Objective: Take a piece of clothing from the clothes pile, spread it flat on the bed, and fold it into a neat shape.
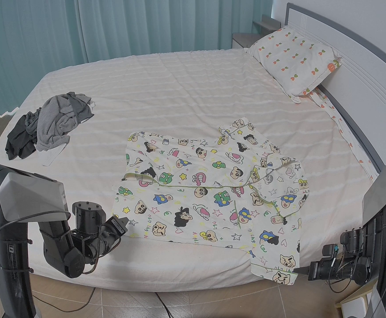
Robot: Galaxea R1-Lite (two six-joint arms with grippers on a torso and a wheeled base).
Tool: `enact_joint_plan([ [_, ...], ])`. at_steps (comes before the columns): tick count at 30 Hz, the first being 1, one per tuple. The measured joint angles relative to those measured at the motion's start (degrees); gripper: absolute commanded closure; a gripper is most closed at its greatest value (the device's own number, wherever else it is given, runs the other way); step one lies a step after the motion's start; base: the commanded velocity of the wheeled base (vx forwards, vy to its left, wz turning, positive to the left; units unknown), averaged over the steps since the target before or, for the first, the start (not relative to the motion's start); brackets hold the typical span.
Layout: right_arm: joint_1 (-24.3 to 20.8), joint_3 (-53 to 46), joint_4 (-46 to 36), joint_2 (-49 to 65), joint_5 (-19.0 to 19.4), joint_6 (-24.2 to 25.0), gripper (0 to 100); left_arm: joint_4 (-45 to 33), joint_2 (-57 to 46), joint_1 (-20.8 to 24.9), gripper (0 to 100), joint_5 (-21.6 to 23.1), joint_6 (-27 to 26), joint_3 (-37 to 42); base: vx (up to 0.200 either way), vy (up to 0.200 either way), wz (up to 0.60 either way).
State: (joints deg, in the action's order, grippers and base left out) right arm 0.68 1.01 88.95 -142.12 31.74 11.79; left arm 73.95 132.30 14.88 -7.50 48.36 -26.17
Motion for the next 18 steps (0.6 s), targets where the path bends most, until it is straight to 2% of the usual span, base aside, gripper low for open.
enact_joint_plan([
  [7, 0.0, 0.0, 0.0, 0.0, 0.0, 0.0, 100, 0.2, -0.1, 0.9, 100, -5.1, -0.1, 2.9, 0.000, 0.000, 0.00],
  [18, 0.4, 0.0, 0.0, 0.1, -0.1, -0.1, 100, 0.6, -1.3, 1.6, 100, -5.7, -0.2, 8.3, 0.000, 0.000, 0.00],
])
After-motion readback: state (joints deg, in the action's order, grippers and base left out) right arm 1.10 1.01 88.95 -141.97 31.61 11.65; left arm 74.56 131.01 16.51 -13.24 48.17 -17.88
